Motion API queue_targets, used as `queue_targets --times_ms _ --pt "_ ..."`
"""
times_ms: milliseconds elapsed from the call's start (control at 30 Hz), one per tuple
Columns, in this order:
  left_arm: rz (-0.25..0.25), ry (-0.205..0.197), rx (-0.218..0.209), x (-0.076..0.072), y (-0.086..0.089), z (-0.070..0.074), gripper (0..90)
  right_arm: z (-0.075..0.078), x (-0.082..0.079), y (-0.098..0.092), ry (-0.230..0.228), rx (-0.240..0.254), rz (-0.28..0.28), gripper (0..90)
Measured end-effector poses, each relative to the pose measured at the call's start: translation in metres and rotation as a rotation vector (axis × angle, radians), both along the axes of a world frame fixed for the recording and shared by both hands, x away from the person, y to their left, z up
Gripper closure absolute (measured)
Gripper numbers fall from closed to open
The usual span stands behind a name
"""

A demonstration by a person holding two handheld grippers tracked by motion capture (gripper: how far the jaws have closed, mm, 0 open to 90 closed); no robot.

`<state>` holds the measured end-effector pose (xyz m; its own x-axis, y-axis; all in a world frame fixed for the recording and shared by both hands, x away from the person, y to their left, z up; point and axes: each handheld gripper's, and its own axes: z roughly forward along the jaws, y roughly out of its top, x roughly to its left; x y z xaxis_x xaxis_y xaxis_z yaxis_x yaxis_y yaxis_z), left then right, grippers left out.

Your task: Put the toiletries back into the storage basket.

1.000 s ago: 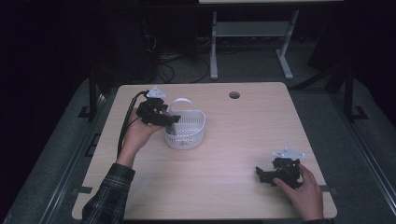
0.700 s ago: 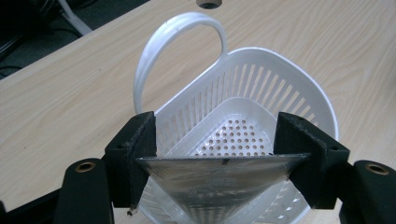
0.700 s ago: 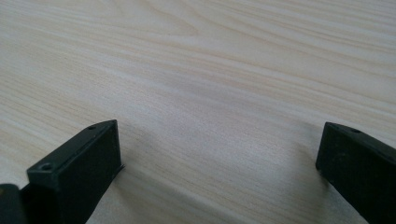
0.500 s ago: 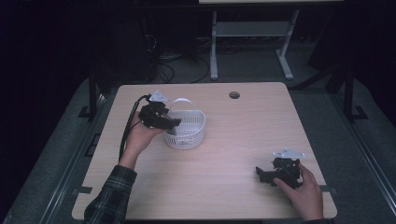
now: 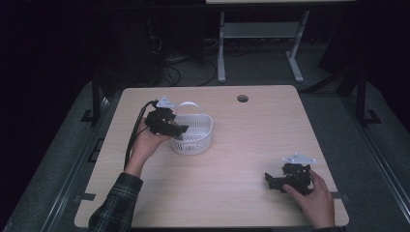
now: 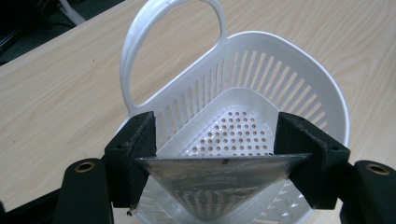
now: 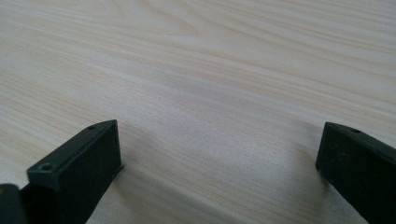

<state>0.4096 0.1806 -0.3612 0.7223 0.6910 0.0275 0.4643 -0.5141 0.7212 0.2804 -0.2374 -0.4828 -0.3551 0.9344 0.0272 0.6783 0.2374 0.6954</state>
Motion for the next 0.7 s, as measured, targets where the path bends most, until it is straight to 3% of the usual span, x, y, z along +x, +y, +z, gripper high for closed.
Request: queue_targets --times_ms 167,333,700 --pt "0.003 0.006 0.008 0.001 0.001 0.000 21.8 0.000 0.000 0.000 0.000 0.000 0.000 0.0" --pt "-0.001 -0.004 -0.010 -0.001 0.002 0.000 13.4 0.000 0.000 0.000 0.000 0.000 0.000 0.0" --pt "-0.015 -0.021 -0.028 -0.009 0.011 0.011 13.0 0.000 0.000 0.000 0.000 0.000 0.000 0.0"
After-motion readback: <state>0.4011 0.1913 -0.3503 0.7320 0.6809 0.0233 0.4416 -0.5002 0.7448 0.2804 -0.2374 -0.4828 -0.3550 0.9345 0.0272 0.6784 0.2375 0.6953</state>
